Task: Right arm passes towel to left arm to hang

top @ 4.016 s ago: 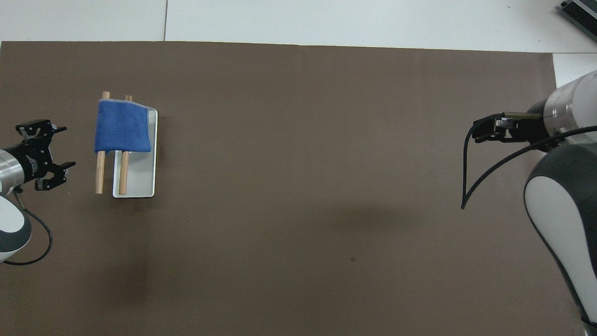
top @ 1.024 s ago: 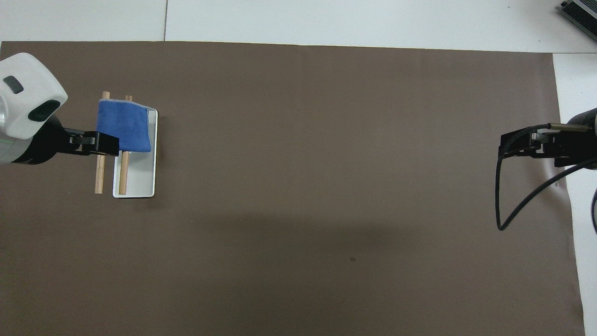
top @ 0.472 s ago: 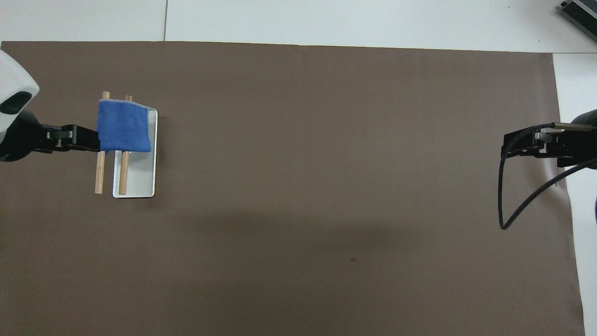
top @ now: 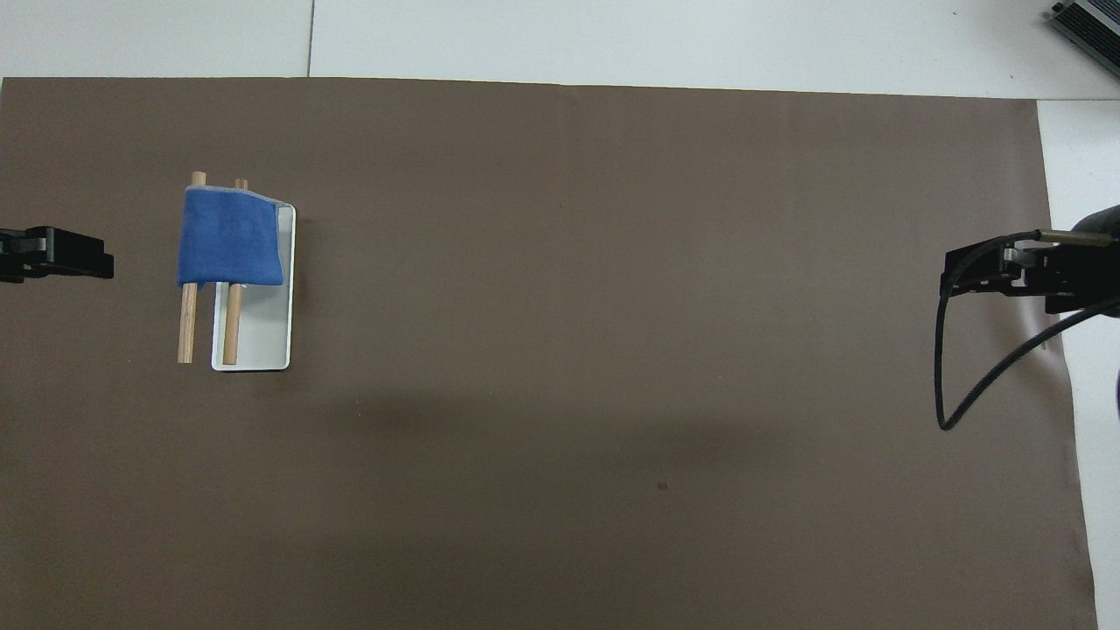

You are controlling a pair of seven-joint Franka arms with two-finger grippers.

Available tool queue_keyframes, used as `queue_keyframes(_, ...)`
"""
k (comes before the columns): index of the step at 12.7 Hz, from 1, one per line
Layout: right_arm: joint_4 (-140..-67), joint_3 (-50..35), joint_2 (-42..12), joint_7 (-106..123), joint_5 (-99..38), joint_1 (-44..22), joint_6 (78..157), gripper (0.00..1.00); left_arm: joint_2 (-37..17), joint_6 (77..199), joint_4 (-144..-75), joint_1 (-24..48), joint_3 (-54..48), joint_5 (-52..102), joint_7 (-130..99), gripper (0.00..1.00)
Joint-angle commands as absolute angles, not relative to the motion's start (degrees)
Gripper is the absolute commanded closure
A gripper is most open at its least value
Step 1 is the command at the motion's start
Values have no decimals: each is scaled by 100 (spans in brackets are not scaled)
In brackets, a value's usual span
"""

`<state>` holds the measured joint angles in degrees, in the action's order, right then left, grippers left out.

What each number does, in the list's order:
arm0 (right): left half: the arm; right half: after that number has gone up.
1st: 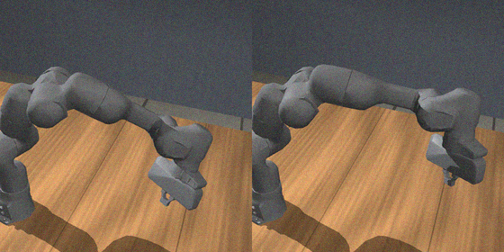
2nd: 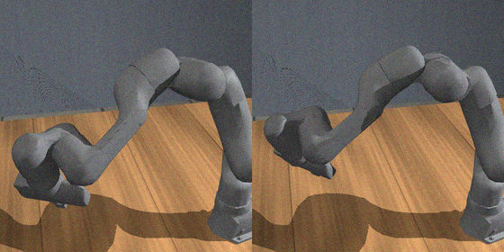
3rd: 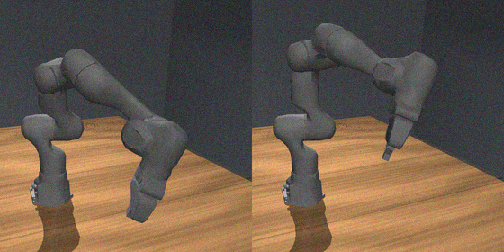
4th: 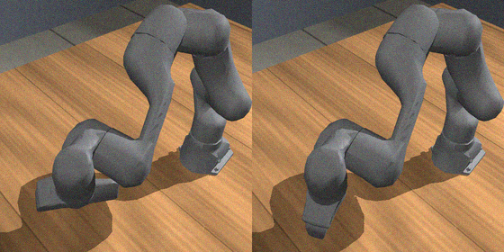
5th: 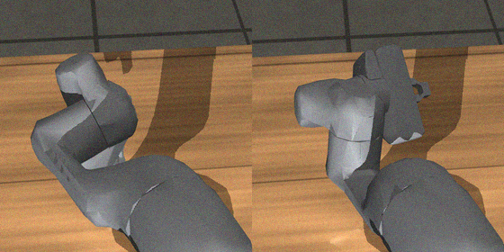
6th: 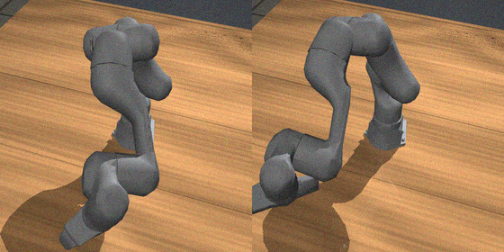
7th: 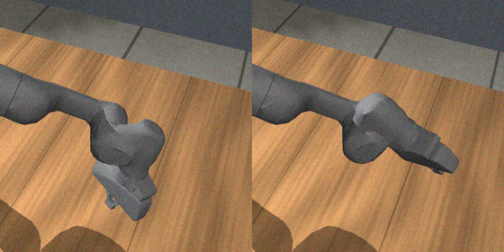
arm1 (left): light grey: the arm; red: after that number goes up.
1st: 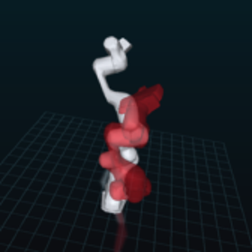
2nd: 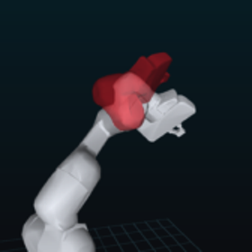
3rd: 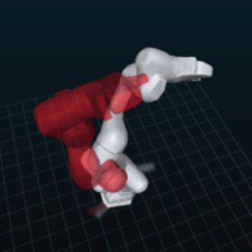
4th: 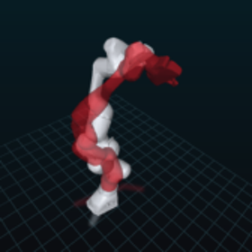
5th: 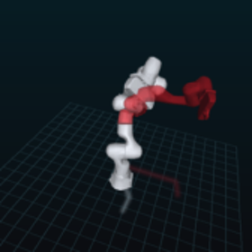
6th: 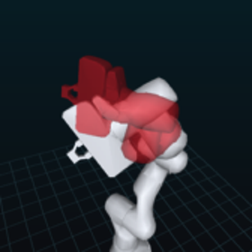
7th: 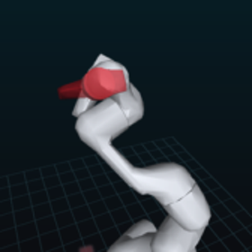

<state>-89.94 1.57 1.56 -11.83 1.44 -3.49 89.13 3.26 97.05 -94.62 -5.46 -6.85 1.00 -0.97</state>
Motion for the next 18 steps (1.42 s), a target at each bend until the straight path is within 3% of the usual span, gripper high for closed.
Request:
queue_keyframes(1,-9079,158,255,-1081,53,-308,8851,0,369,9756,-9492,-536,-721,35,-35,16)
queue_keyframes(7,-9079,158,255,-1081,53,-308,8851,0,413,9730,-9562,-440,-765,35,-35,15)
queue_keyframes(9,-9079,158,255,-1081,53,-308,8851,0,413,9738,-9571,-413,-765,35,-35,8)
queue_keyframes(10,-9079,158,255,-1081,53,-308,8851,0,413,9747,-9571,-422,-773,44,-44,0)
queue_keyframes(18,-9079,158,255,-1081,53,-308,8851,0,431,9677,-9598,-413,-765,44,-35,0)
